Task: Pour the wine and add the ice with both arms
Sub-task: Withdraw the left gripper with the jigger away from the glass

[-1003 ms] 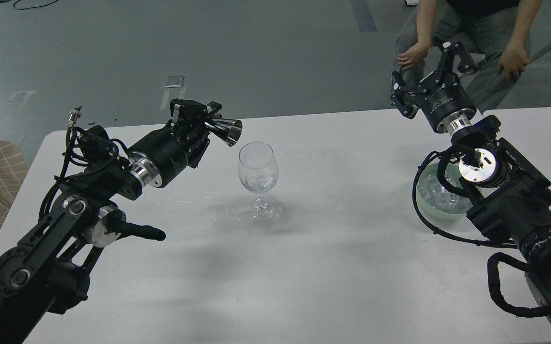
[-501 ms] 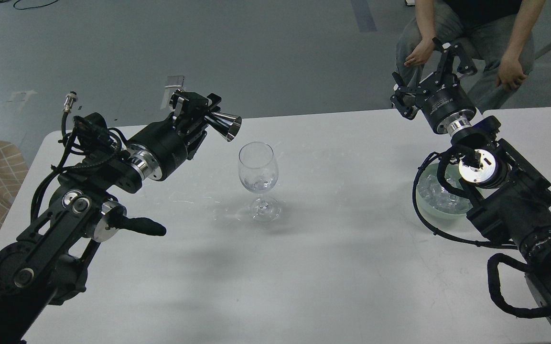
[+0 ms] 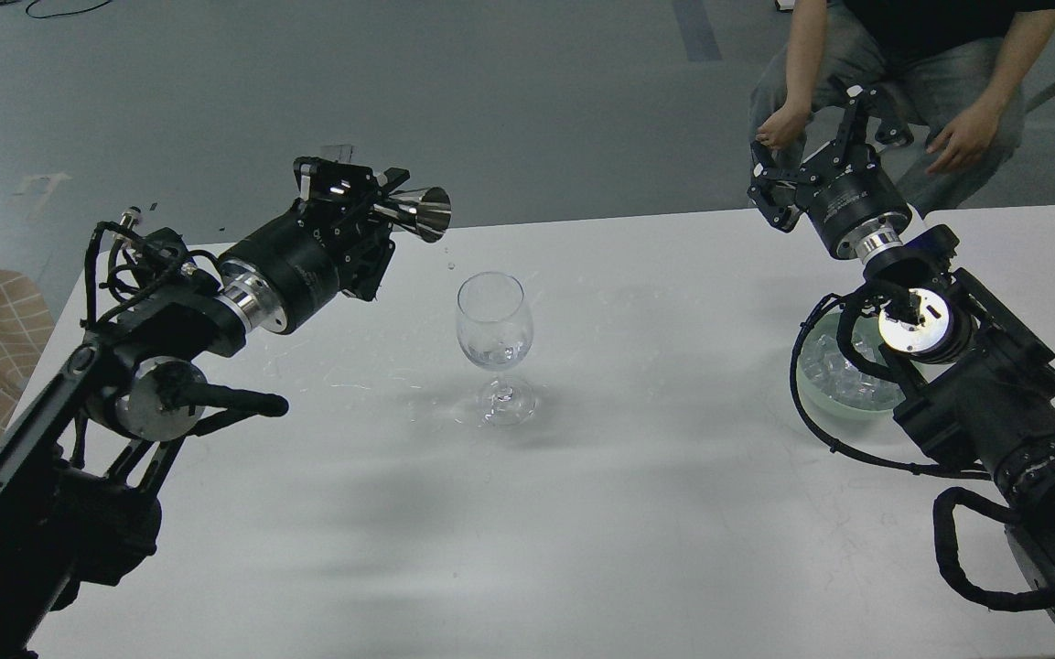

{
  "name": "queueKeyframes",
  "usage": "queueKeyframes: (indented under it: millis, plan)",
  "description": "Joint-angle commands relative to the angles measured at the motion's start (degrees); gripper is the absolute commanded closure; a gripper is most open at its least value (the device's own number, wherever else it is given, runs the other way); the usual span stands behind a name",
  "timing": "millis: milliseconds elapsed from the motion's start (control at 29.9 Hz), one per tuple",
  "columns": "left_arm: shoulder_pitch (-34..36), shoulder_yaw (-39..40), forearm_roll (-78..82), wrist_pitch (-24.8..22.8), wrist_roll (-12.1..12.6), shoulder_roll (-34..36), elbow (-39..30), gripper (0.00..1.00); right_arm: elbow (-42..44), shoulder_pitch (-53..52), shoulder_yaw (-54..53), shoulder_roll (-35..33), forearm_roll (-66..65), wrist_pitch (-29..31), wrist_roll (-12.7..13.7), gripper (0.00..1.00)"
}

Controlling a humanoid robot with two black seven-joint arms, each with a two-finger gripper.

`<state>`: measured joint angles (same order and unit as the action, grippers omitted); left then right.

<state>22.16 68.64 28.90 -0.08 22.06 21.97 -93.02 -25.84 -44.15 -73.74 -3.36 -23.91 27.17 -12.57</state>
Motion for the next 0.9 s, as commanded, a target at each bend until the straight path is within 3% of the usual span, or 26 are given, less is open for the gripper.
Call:
queueKeyframes:
  millis: [0,201,435,535,869]
  plan:
    - [-0.4,3.1,-8.4,0.8,0.5,0.4,0.2,1.0,0.1,0.0,0.0,-0.1,0.0,0.0,0.1,0.0]
    - [-2.9,11.1,-23.1,3.7,-0.4,-0.5,3.4,1.0,0.6,-0.1,0.0,-0.1,-0.1,-0.3,0.6,0.0]
    - [-10.0,19.8,-34.5,2.1,-3.1,-1.8,4.8,1.0,0.9,-0.1,0.0,0.3,-0.3,-1.1,0.8,0.0]
    - [-13.3,23.5,-40.2,-1.8,-5.2,-5.4,6.4,1.0,1.0,0.0,0.0,0.0,-0.2,-1.8,1.5,0.0]
    - [-17.4,24.9,-42.4,-11.0,-6.2,-10.6,15.3,1.0,1.9,-0.1,0.1,0.3,-0.2,-2.3,1.9,0.0]
